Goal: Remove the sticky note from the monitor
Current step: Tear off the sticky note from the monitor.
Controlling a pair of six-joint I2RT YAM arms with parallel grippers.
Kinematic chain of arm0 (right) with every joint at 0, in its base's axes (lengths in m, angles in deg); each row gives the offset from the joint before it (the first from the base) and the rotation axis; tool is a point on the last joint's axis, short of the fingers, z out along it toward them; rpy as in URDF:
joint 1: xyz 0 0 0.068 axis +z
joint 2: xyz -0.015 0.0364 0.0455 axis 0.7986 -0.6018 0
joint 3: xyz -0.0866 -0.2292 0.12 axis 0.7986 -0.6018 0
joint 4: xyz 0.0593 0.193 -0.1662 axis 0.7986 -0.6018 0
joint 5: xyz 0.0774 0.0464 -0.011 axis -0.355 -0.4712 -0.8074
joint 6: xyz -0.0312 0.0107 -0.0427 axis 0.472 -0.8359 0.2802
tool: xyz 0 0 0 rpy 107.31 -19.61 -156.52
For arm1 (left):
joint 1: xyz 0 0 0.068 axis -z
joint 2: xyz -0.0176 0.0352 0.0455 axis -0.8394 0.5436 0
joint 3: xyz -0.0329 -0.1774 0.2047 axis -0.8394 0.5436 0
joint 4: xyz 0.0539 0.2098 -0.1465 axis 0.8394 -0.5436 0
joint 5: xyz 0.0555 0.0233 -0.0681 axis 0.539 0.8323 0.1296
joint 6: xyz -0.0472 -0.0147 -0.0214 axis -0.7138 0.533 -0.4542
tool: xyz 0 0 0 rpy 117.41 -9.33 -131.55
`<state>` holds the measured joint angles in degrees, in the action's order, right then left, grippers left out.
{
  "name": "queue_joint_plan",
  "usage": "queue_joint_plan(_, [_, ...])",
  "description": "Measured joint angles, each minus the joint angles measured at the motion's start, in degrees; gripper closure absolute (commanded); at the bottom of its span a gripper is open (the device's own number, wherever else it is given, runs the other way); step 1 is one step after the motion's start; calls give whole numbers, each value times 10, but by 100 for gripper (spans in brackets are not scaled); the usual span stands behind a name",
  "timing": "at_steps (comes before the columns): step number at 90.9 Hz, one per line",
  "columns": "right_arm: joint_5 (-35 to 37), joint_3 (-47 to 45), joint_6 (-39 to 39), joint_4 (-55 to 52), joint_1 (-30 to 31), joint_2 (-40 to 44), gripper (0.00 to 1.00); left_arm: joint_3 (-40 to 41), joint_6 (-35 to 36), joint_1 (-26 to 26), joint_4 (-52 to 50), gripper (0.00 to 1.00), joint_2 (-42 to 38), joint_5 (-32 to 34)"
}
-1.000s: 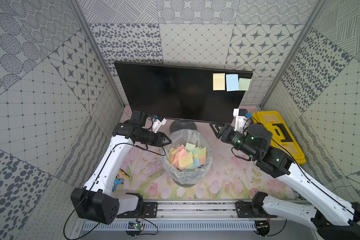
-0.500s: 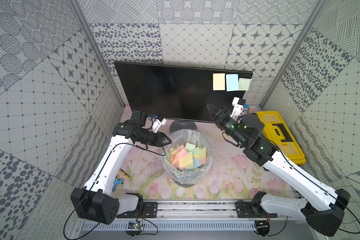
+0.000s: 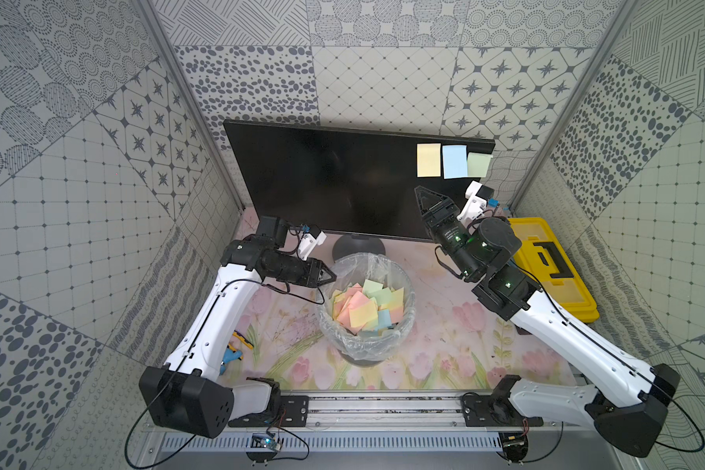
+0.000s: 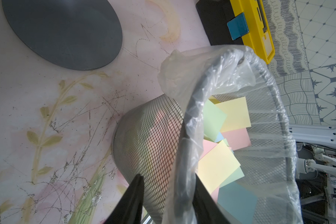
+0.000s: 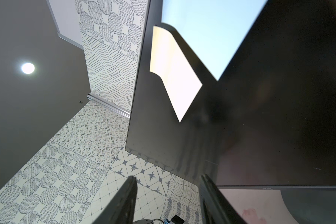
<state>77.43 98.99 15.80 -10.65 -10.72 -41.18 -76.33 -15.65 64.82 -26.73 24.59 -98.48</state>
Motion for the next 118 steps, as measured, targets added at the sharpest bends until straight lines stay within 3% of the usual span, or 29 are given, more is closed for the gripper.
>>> queue_joint_plan(27, [32,10,-2,17,-5,-12,47,0,0,0,0,58,0,0])
queue_joint_plan(73, [40,26,-6,30,-24,-41,58,0,0,0,0,58,0,0])
queue_joint_plan(118, [38,34,-10,38,-31,-42,96,0,0,0,0,58,0,0])
